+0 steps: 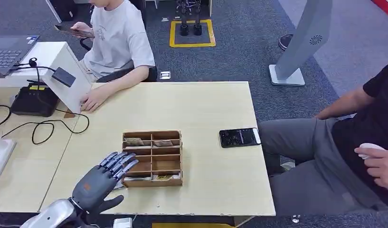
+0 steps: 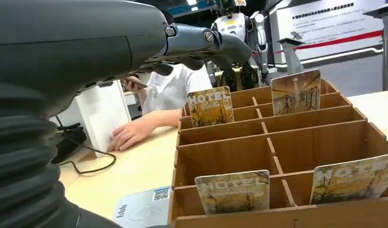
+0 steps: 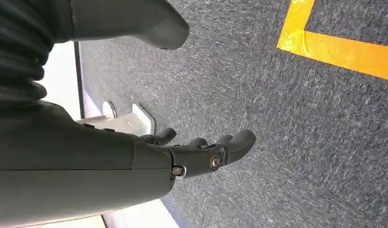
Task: Pass the card to the sensor for recognition and then transmit it.
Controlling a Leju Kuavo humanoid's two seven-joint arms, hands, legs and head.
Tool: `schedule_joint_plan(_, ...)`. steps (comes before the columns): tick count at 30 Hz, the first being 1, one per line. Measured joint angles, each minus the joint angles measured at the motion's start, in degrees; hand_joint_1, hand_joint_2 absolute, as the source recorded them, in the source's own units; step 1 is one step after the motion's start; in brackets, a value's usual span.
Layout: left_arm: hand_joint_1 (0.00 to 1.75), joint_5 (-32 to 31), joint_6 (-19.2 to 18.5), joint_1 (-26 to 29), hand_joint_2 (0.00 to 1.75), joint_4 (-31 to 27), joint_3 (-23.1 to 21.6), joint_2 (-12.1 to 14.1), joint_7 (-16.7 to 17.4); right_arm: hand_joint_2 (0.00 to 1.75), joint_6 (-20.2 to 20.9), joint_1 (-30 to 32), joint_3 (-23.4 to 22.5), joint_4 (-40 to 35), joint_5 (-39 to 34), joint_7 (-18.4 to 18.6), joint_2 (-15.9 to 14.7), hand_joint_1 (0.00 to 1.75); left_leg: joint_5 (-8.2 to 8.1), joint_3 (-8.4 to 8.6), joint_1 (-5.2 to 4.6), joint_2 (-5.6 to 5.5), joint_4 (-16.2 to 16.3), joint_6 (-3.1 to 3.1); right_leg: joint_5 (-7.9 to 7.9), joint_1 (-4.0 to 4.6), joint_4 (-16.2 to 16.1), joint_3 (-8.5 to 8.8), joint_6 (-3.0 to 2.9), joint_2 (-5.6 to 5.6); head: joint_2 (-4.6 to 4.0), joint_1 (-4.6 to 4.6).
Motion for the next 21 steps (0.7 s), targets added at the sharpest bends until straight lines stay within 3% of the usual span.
schedule_joint_plan(11,0.00,-1.95,2.53,-3.06,1.75,5.20,-2.25,-4.52,3.58,1.75,-0.13,-0.05,0.00,0.00,0.35,-0.02,0.00,0.00,0.00,0.00,-0.01,0.00,0.00,0.00,0.00,0.00,0.00,0.00,0.00,0.00,0.00,0.00)
schedule_joint_plan(21,0.00,-1.73,2.91,-2.81,1.75,7.45,-2.32,-5.46,3.76,1.75,-0.13,-0.03,0.00,0.00,0.28,-0.35,0.00,0.00,0.00,-0.01,0.00,-0.01,0.00,0.00,0.00,0.00,0.00,0.00,-0.01,0.00,0.00,0.00)
